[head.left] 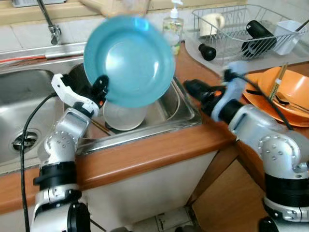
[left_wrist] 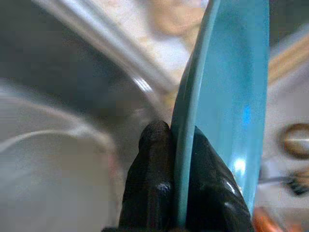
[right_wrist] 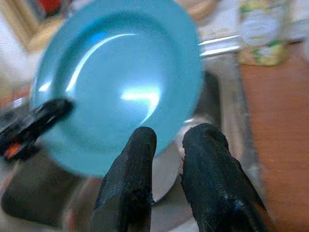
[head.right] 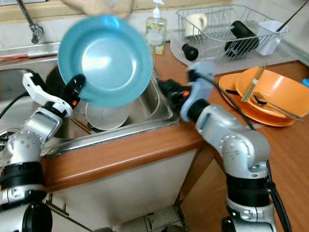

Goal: Kitchen organization

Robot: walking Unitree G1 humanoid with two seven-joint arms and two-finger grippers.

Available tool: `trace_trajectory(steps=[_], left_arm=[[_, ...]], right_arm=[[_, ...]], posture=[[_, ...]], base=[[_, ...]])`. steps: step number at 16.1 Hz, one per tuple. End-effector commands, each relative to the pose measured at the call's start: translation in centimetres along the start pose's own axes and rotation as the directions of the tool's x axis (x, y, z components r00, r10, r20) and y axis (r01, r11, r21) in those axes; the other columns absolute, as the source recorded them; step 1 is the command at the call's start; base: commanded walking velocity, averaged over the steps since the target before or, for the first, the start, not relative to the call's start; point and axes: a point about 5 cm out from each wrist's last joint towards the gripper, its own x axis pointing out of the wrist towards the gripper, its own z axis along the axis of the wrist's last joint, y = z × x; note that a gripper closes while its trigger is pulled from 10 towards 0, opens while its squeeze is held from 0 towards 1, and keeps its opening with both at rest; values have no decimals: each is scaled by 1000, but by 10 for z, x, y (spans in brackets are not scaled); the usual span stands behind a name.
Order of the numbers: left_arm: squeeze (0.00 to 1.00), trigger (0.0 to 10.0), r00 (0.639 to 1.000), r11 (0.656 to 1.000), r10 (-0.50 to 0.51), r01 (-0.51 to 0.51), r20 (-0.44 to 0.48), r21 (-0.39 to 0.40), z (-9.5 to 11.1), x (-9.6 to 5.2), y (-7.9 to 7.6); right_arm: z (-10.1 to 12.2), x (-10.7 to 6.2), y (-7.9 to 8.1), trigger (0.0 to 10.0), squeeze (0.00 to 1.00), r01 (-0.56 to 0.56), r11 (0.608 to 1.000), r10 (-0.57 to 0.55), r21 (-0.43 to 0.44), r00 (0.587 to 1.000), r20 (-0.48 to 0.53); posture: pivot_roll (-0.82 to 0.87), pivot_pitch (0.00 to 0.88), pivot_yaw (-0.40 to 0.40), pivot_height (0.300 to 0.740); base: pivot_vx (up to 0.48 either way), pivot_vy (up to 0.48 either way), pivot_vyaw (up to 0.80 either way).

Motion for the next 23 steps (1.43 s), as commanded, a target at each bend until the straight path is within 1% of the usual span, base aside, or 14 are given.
trace_trajectory(steps=[1, 3, 4, 6, 9, 10, 11, 12, 13, 14, 15, 18, 21, 23], left_arm=[[0, 0, 999, 996, 54, -53, -6, 66, 5, 5, 0], [0, 0, 988, 981, 145, -136, -54, 141, -2, 7, 8], [0, 0, 971, 963, 224, -207, -85, 175, -7, 9, 15], [0, 0, 955, 951, 276, -255, -111, 173, -11, 12, 21], [0, 0, 940, 944, 307, -280, -148, 177, -17, 15, 24], [0, 1882, 930, 934, 333, -302, -158, 190, -19, 16, 27], [0, 10000, 916, 921, 365, -329, -164, 210, -20, 16, 30], [0, 10000, 911, 915, 378, -341, -167, 214, -20, 16, 32], [675, 10000, 898, 903, 403, -360, -175, 234, -21, 16, 35], [886, 10000, 876, 888, 436, -381, -208, 256, -24, 16, 39], [886, 10000, 869, 885, 443, -385, -219, 262, -25, 16, 40], [1000, 10000, 868, 886, 441, -381, -227, 264, -27, 16, 40], [1000, 10000, 865, 882, 446, -381, -230, 279, -27, 16, 41], [1000, 10000, 863, 858, 466, -386, -196, 340, -19, 14, 44]], right_arm=[[-3, -1, 5, 10000, 0, -21, 999, 20, -47, 1000, -23], [-7, -2, 6, 10000, 0, -35, 994, 30, -99, 998, -52], [-10, -2, 8, 10000, 0, -53, 988, 42, -143, 996, -78], [-15, -3, 11, 10000, 0, -84, 979, 63, -186, 991, -116], [-20, -3, 14, 10000, 0, -119, 970, 86, -213, 984, -157], [-22, -3, 15, 10000, 0, -131, 966, 94, -221, 981, -171], [-22, -3, 15, 10000, 0, -138, 964, 98, -228, 979, -180], [-23, -3, 16, 10000, 0, -141, 963, 99, -230, 978, -183], [-23, -2, 16, 10000, 0, -145, 961, 102, -237, 977, -187], [-24, -3, 15, 10000, 0, -145, 959, 98, -243, 976, -194], [-25, -3, 14, 10000, 0, -144, 958, 95, -247, 975, -200], [-25, -4, 13, 10000, 0, -136, 959, 86, -248, 976, -202], [-26, -4, 12, 10000, 0, -121, 962, 72, -247, 977, -199], [-26, -3, 10, 10000, 0, -108, 965, 60, -239, 978, -198]], posture=[[-128, 0, 30, 740], [-131, 0, 32, 740], [-135, 0, 34, 740], [-134, 0, 32, 740], [-132, 0, 25, 740], [-133, 0, 24, 740], [-134, 0, 24, 740], [-134, 0, 24, 740], [-135, 0, 24, 740], [-141, 0, 21, 740], [-144, 0, 21, 740], [-149, 0, 27, 740], [-147, 0, 31, 740], [-140, 0, 31, 740]], base=[[0, 0, 0], [0, 0, 0], [0, 0, 0], [0, 0, 0], [0, 0, 0], [0, 0, 0], [0, 0, 0], [0, 0, 0], [0, 0, 0], [0, 0, 0], [0, 0, 0], [0, 0, 0], [0, 0, 0], [0, 0, 0]])
